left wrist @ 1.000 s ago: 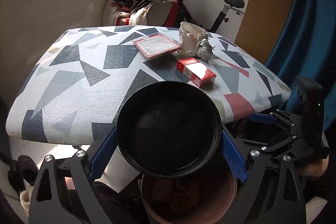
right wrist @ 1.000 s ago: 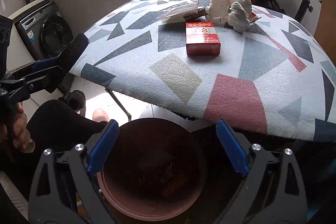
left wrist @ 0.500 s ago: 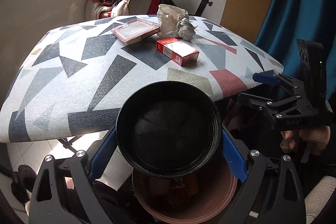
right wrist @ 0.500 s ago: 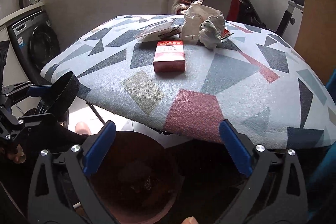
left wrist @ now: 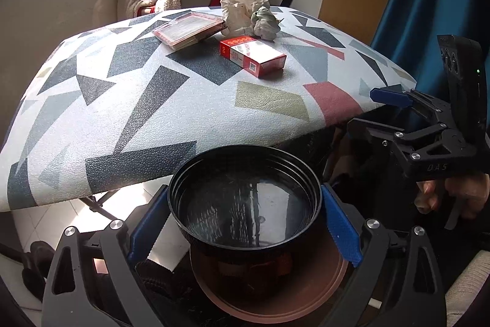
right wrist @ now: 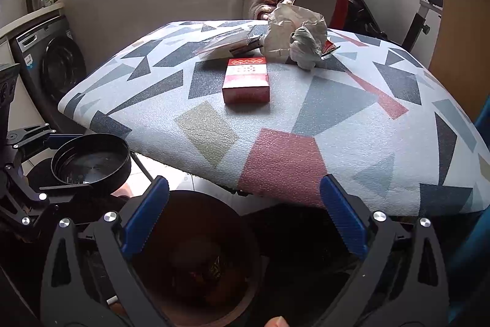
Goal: Collect trash
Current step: 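Lower the red can and black lid into the brown bin and open both grippers, then grasp the red cigarette box with the right gripper while left gripper grasps the clear plastic package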
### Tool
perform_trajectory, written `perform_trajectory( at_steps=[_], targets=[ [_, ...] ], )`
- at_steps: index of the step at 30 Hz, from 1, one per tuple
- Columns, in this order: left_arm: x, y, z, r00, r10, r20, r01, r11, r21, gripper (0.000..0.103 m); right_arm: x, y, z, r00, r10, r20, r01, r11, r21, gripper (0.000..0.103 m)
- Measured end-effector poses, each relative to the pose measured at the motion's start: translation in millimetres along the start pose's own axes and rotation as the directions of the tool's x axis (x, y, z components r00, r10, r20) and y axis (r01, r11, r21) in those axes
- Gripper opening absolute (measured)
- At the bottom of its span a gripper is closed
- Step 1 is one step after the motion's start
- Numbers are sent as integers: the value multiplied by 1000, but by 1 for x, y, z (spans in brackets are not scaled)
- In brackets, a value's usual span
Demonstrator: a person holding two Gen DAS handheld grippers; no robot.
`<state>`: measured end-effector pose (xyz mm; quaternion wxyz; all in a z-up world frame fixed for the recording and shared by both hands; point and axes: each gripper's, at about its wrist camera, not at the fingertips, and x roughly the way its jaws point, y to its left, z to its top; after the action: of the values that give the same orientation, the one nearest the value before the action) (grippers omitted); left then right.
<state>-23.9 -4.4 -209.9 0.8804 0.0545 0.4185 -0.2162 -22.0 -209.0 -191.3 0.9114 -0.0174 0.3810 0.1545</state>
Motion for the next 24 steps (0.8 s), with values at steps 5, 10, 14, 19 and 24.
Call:
perform_trajectory(
  at_steps=[5, 10, 14, 19, 24],
  targets=[
    [-5, 3, 1, 999, 34, 31, -33, 999, -19, 92, 0, 1, 0, 1000, -2, -3, 2, 1000, -4, 97],
    [-6, 5, 1, 999, 36, 31, -35, 999, -27, 93, 1, 1, 0, 1000, -2, -3, 2, 1000, -4, 97],
    [-8, 6, 2, 998, 56, 43, -54, 998, -35, 93, 1, 1, 0, 1000, -3, -6, 3, 1000, -4, 97],
    [-10, 12, 2, 995, 80, 53, -76, 995, -66, 93, 1, 0, 0, 1000, -4, -5, 4, 1000, -3, 97],
    [-16, 22, 6, 992, 99, 73, -90, 989, -115, 93, 2, 0, 1, 1000, -5, -12, 5, 1000, 2, 97]
  ],
)
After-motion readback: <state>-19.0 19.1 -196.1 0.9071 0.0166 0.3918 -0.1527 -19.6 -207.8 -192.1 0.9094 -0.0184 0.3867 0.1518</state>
